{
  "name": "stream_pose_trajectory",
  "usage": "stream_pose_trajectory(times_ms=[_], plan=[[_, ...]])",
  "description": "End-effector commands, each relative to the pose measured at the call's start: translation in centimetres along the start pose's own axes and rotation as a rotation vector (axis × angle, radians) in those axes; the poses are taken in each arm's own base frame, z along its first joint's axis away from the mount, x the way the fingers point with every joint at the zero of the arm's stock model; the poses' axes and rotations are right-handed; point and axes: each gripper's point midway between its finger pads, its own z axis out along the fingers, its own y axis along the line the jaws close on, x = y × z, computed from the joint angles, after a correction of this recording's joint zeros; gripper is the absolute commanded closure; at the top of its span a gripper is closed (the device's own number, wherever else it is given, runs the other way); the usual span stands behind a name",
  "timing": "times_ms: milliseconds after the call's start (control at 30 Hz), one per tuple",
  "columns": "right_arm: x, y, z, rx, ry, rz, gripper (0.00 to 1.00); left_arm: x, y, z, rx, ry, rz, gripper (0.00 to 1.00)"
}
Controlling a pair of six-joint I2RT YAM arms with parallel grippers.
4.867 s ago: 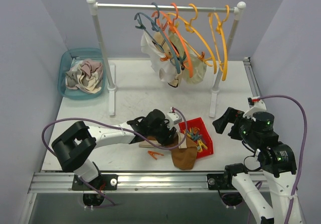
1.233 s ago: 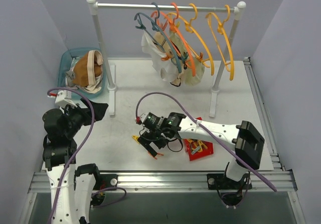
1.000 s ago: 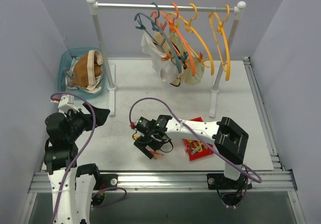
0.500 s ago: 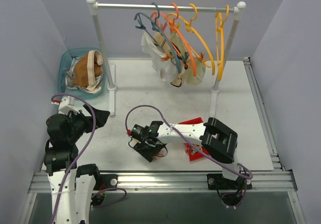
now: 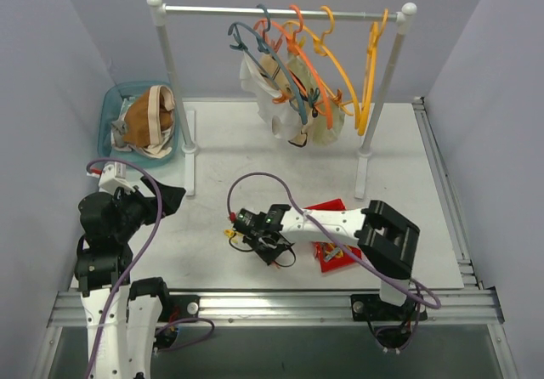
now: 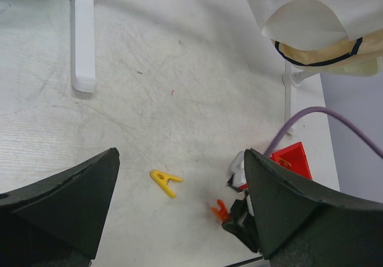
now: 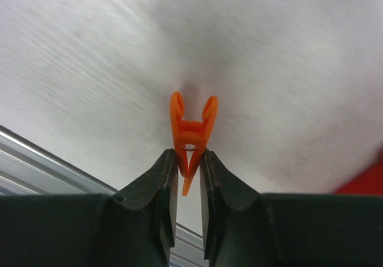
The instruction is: Remove the underwear clipped to the hanger
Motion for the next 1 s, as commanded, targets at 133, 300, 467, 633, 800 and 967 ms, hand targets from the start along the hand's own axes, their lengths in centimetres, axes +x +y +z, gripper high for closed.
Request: stream_pose_trajectory(times_ms=[133, 300, 467, 633, 800, 967], plan=[[0.4, -9.3, -10.8, 0.210, -0.332, 0.299, 1.00, -1.2, -0.5, 0.1, 0.006, -0.020, 0.025, 0.06], [2.0, -11.9, -14.8, 0.249, -0.456, 0.406, 1.00, -1.1, -0.3, 0.5, 0.001, -0.010, 0.025, 0.06], [5.7, -15.3, -15.1, 0.383, -0.354, 0.523, 1.00, -1.1, -0.2, 0.7, -0.002, -0.002, 0.023, 0.06], [7.9, -17.0, -14.2, 0.461, -0.281, 0.587, 1.00, -1.0, -0.1, 0.8, -0.004, 0.004, 0.020, 0.06], [8.0, -16.8, -13.8, 0.450, -0.255, 0.574, 0.61, -0.9, -0.1, 0.9, 0.000, 0.006, 0.017, 0.06], [6.1, -15.8, -14.3, 0.372, -0.293, 0.535, 0.29, -0.9, 0.0, 1.0, 0.001, 0.001, 0.015, 0.06]])
